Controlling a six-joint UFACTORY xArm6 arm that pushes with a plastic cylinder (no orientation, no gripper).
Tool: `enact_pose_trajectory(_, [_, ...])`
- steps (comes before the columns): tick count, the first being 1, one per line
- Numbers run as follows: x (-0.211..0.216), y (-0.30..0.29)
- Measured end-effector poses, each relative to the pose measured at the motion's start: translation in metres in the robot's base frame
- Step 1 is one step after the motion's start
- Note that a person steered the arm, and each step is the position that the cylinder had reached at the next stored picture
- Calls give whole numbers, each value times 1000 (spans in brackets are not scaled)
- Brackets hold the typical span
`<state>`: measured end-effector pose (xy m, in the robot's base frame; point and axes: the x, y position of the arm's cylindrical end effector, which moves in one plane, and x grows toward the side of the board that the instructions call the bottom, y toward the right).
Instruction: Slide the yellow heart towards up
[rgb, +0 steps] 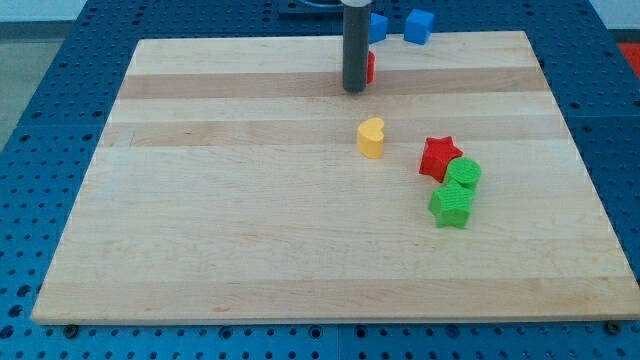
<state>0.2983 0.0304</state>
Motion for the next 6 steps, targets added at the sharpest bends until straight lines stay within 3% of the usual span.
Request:
enact_pose_trajectory(2, [-11,25])
enact_pose_trajectory(6, [129,49])
